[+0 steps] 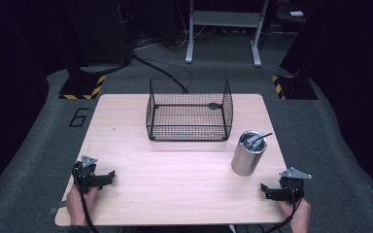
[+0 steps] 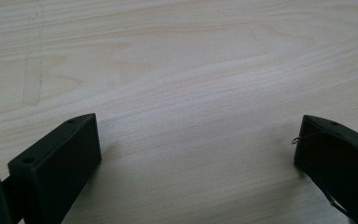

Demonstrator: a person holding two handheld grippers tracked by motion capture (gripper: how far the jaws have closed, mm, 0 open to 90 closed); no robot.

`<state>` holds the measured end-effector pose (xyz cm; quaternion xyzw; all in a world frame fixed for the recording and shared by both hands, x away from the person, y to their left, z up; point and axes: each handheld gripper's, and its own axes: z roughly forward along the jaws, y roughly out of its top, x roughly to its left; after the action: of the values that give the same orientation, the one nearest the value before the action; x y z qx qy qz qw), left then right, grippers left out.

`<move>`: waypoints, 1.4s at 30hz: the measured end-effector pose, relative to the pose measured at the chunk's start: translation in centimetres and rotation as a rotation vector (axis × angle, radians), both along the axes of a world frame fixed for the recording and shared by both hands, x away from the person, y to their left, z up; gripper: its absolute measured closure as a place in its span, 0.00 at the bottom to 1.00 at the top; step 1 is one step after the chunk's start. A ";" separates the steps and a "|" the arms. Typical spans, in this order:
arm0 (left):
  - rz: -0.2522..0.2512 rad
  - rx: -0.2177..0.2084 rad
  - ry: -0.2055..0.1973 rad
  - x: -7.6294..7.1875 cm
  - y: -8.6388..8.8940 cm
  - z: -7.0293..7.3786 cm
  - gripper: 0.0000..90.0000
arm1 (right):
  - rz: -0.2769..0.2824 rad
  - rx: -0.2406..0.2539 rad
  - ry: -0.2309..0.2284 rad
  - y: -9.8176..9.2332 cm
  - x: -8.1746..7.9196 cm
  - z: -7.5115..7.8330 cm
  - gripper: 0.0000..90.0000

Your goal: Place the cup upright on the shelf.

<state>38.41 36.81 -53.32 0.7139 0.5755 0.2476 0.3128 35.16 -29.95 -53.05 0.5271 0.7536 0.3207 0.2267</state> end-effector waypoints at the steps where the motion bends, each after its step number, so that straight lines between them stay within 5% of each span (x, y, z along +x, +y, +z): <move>1: 0.001 0.006 0.004 0.1 0.0 0.0 0.00 | -0.001 0.000 0.000 0.0 0.0 0.0 0.00; 6: 0.007 0.010 0.003 0.6 -0.2 0.1 0.00 | -0.001 0.000 0.000 0.0 0.0 0.0 0.00; 14: -0.074 0.008 0.004 2.6 -0.7 0.1 0.00 | -0.002 0.001 0.000 0.0 0.0 0.0 0.00; 21: -0.097 0.007 0.011 3.4 -1.1 0.2 0.00 | -0.003 0.001 0.000 0.0 0.0 0.0 0.00; 30: -0.091 0.010 -0.004 4.1 -2.1 0.1 0.00 | -0.008 0.000 0.001 0.0 0.0 0.0 0.00; 42: -0.262 0.034 0.000 4.2 -3.3 0.3 0.00 | -0.030 0.006 0.006 0.1 0.2 0.0 0.00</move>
<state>42.57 33.55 -53.04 0.7882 0.4730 0.2145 0.3303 35.36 -29.80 -53.02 0.5398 0.7455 0.3178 0.2277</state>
